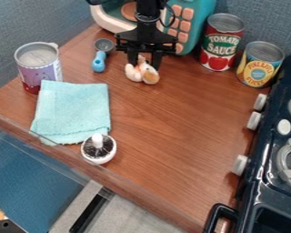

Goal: Moved the brown bear to the lower right side

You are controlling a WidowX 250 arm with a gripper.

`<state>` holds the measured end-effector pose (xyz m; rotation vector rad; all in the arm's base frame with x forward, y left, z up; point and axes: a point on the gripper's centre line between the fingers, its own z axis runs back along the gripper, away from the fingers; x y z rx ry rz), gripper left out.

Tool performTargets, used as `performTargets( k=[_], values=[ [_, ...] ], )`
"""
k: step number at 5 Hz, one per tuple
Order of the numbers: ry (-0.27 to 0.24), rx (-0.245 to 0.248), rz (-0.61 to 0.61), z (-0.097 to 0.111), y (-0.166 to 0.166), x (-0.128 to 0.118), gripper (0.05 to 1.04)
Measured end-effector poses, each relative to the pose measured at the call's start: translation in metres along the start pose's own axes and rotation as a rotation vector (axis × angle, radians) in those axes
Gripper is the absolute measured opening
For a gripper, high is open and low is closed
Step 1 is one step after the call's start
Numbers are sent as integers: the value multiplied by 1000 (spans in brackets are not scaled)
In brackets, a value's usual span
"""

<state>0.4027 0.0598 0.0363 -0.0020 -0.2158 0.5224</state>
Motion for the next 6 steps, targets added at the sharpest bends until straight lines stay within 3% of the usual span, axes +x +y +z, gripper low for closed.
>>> performTargets(
  k=[2, 3, 4, 6],
  values=[
    [-11, 42, -26, 8, -2, -7, 405],
    [-25, 35, -41, 18, -4, -9, 271],
    [0, 4, -34, 22, -8, -17, 112],
    [-30, -22, -84, 44, -13, -35, 51]
  ],
)
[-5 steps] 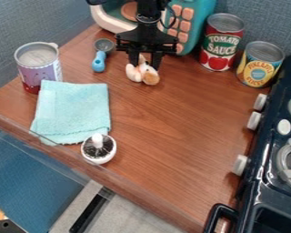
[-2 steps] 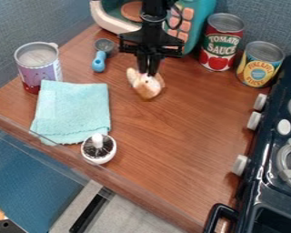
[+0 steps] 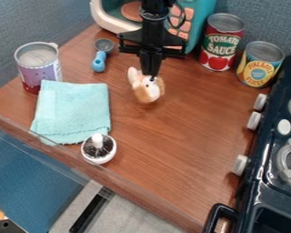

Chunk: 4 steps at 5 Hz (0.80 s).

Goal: Moved the brown bear to the lower right side

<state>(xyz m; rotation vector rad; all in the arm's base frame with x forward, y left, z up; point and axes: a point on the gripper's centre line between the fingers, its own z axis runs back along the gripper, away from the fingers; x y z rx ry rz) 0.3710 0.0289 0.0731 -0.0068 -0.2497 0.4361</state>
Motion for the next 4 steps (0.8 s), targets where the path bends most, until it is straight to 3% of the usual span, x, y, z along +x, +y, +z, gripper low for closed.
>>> performTargets(
  k=[2, 4],
  values=[
    [-18, -54, -34, 32, -12, -33, 51],
    [5, -144, -215, 54, -48, -120, 51]
  ],
)
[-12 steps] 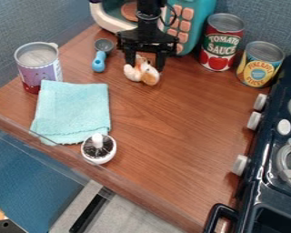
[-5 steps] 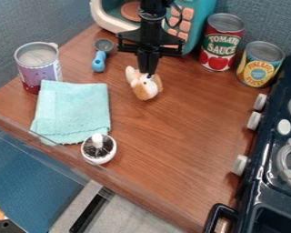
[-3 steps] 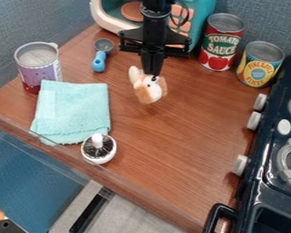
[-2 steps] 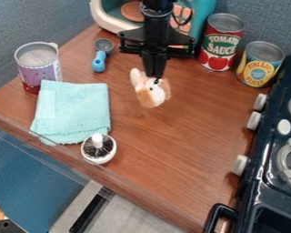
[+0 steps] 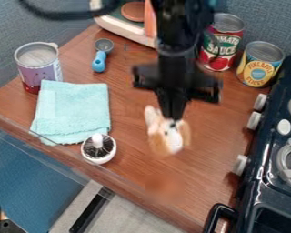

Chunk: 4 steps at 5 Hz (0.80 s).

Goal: Moved the brown bear to the lower right side

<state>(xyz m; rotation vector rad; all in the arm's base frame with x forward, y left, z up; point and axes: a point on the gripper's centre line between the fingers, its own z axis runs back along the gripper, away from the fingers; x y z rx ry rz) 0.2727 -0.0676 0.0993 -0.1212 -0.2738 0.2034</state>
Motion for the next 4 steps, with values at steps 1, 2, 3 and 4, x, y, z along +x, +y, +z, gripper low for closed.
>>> performTargets(
  k=[1, 2, 3, 4],
  values=[
    [11, -1, -61, 3, -8, -23, 51],
    [38, -26, -104, -6, -11, -39, 51],
    [61, -27, -140, -18, -14, -44, 51],
    [61, 0, -153, -29, -10, -40, 51]
  ],
)
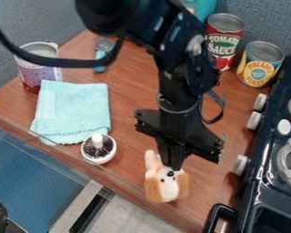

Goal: Moved the brown bear to the lower right side

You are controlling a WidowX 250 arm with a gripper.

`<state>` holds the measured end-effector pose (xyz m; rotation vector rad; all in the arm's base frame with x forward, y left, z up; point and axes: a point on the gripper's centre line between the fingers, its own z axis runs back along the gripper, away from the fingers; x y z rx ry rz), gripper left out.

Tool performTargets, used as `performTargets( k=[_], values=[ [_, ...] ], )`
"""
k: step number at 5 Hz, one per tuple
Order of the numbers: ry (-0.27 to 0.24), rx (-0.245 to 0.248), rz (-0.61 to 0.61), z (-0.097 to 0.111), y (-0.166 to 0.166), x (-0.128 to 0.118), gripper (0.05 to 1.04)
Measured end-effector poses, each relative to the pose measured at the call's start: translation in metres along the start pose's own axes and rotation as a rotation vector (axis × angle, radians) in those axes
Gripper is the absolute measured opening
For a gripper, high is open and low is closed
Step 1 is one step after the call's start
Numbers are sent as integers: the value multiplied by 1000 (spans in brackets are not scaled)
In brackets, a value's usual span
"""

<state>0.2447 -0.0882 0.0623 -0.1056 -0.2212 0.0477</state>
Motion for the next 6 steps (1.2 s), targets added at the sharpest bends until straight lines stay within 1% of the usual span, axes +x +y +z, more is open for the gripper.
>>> performTargets(
  k=[1, 2, 3, 4, 5, 6],
  values=[
    [9, 9, 15, -8, 6, 12, 73],
    [14, 23, 11, -5, 7, 15, 222],
    [14, 44, 22, 0, 8, 16, 483],
    [-16, 36, 21, 16, 5, 19, 797],
    [-51, 34, 9, 39, 9, 24, 1005],
    [-89, -19, -46, 60, 19, 28, 1005]
  ],
)
